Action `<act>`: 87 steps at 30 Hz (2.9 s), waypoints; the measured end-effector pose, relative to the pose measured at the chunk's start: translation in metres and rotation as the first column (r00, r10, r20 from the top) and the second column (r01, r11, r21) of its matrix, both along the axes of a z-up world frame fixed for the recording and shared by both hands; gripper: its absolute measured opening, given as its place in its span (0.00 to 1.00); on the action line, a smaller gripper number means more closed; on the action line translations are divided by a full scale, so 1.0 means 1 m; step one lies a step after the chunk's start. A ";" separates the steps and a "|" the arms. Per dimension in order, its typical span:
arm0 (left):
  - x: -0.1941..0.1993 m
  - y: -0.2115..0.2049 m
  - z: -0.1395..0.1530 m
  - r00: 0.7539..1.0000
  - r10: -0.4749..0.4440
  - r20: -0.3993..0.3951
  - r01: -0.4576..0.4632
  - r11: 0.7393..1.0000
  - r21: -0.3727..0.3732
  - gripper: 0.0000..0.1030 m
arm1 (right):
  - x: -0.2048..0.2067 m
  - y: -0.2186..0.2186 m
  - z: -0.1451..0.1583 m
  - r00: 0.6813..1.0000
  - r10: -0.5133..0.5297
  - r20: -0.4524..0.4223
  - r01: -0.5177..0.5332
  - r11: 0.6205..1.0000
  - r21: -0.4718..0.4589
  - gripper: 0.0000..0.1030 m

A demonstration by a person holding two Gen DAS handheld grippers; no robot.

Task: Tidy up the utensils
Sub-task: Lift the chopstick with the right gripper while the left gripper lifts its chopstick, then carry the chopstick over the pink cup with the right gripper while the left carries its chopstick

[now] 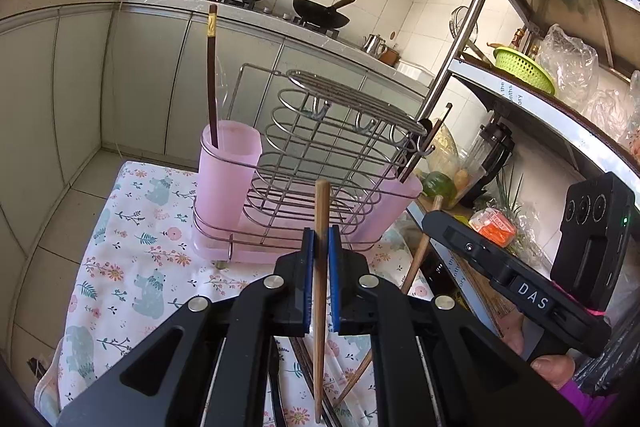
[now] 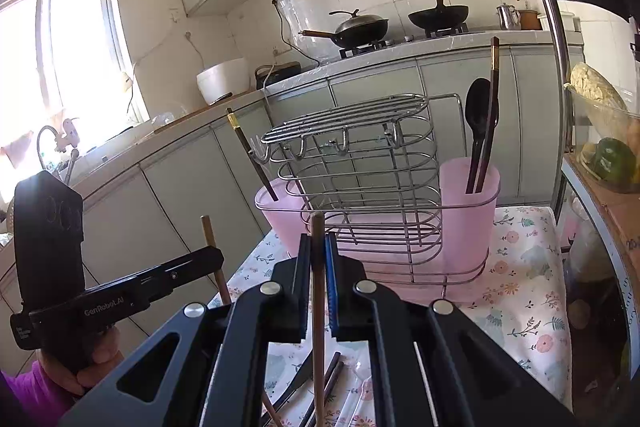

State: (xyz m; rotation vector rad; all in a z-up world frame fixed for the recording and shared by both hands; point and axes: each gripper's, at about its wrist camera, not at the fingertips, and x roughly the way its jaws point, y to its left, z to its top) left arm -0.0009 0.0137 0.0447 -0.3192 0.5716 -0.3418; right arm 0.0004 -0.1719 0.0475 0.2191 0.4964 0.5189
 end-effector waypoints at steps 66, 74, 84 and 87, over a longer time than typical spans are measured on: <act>0.082 0.064 0.148 0.857 0.304 0.416 -0.317 0.948 -0.039 0.06 | 0.103 -0.117 0.136 0.892 -0.385 0.238 0.367 0.923 0.115 0.06; 0.110 0.064 0.103 0.902 0.300 0.311 -0.323 0.946 0.023 0.06 | 0.129 -0.113 0.096 0.919 -0.370 0.137 0.367 0.929 0.047 0.06; 0.126 0.066 0.055 0.941 0.298 0.164 -0.308 0.951 0.041 0.06 | 0.137 -0.110 0.059 0.938 -0.343 0.042 0.342 0.939 0.029 0.07; 0.130 0.066 0.048 0.943 0.298 0.145 -0.307 0.951 0.042 0.06 | 0.134 -0.108 0.058 0.937 -0.345 0.047 0.344 0.939 0.019 0.07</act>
